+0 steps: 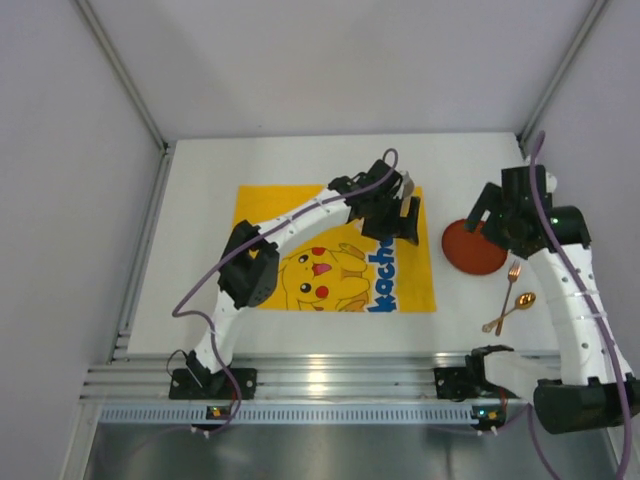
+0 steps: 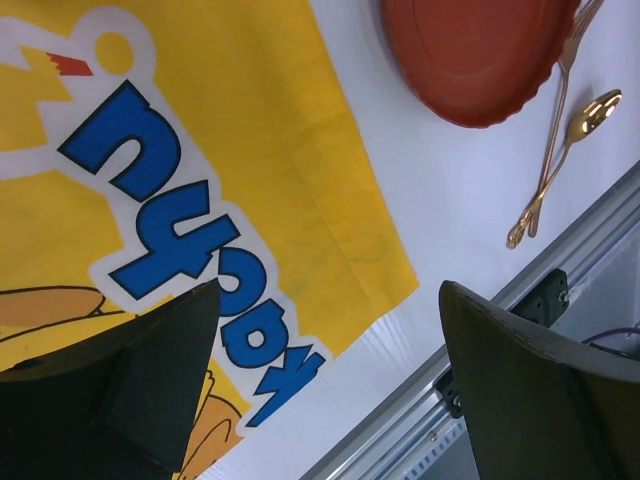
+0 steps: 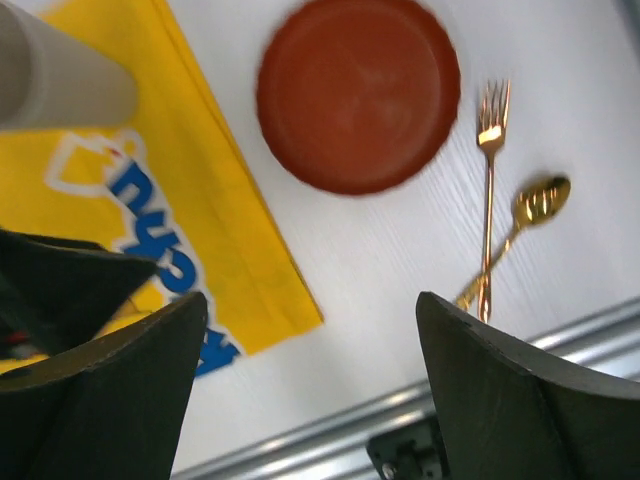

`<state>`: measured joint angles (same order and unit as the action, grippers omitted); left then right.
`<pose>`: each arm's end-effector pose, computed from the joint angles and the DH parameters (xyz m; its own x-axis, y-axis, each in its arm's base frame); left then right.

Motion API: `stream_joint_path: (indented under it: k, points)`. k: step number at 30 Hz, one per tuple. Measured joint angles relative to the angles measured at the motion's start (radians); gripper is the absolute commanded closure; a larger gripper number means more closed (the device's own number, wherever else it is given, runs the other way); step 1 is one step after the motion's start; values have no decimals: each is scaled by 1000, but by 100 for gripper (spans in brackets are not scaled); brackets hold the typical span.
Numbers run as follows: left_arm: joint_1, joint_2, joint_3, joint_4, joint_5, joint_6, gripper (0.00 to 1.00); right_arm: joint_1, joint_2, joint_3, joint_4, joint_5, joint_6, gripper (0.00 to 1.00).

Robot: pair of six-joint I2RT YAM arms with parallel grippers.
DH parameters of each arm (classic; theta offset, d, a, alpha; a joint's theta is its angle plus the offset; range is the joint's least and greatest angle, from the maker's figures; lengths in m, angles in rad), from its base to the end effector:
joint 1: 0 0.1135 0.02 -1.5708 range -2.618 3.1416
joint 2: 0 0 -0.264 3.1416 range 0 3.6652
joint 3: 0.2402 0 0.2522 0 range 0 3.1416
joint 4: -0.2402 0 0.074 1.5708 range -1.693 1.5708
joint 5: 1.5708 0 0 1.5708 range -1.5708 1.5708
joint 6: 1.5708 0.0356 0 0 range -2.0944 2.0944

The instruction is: Set the dinner table for one person

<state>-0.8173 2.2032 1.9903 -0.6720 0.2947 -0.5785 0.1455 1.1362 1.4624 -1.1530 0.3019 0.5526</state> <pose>0.3322 -0.3692 0.2497 -0.8937 0.1879 -0.4074 0.4002 0.7444 -0.5345 0.1943 0.0178 0.4088 -0.5877 0.4204 -0.6913 0.4339 0.8849 0.1693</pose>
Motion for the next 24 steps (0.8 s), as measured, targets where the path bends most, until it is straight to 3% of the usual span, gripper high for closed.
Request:
stream_joint_path:
  k: [4,8,20,24]
  points:
    - [0,-23,-20,-24,-55,-5,5,-44,-12,-299,18,-102,2,18]
    - [27,-178,-193,-27,-108,-6,6,-44,108,-434,103,-173,-5,23]
    - [76,-639,-535,-48,-203,-6,6,-44,483,-306,363,-175,-47,32]
    - [88,-683,-579,-65,-232,-8,6,-40,577,-282,413,-158,-63,51]
